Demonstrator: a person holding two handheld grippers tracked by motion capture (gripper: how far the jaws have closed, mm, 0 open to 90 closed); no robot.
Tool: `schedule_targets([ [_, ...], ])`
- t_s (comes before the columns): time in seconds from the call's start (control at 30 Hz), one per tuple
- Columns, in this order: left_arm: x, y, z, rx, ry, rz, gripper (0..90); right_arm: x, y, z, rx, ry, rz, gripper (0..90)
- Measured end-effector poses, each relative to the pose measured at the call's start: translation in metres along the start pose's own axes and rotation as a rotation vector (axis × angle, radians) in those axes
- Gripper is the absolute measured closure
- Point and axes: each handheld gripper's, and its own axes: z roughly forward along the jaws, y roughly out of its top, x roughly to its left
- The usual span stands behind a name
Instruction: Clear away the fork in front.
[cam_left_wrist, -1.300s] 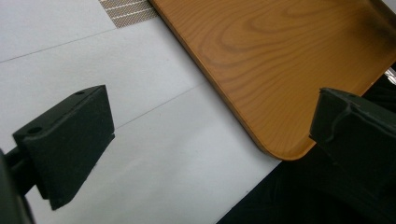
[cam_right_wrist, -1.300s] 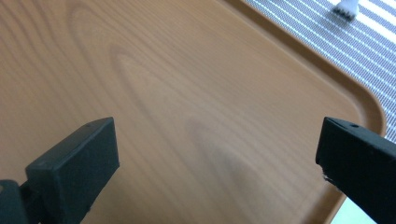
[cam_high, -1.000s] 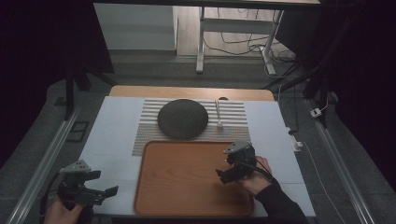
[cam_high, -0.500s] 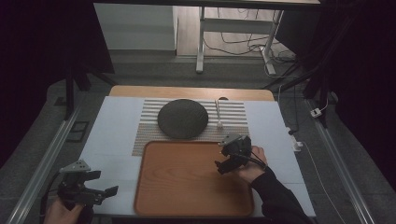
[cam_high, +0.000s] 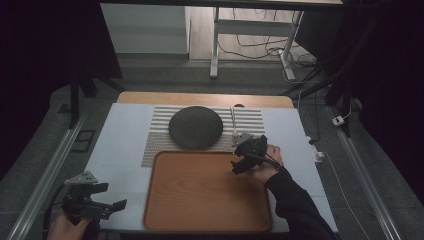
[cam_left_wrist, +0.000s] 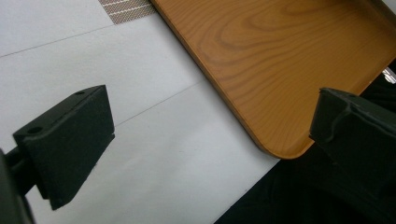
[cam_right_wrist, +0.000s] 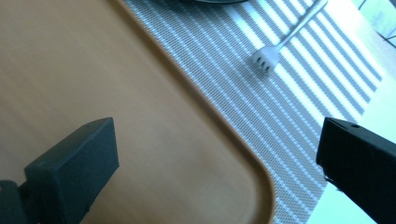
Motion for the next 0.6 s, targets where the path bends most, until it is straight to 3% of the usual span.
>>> schedule_targets([
  [0.2,0.0,0.0,0.0,0.002,-0.002,-0.001,0.0,-0.009,0.009,0.009,-0.006,-0.053,-0.03,5.5],
  [0.37,0.0,0.001,0.001,0.01,-0.004,0.003,0.0,-0.015,0.014,0.017,0.005,-0.068,-0.044,10.9],
  [0.57,0.0,0.001,0.001,0.014,-0.006,0.006,0.0,-0.019,0.021,0.03,0.024,-0.085,-0.096,17.8],
  [0.6,0.0,0.001,0.001,0.015,-0.006,0.006,0.0,-0.019,0.023,0.037,0.038,-0.108,-0.121,20.4],
])
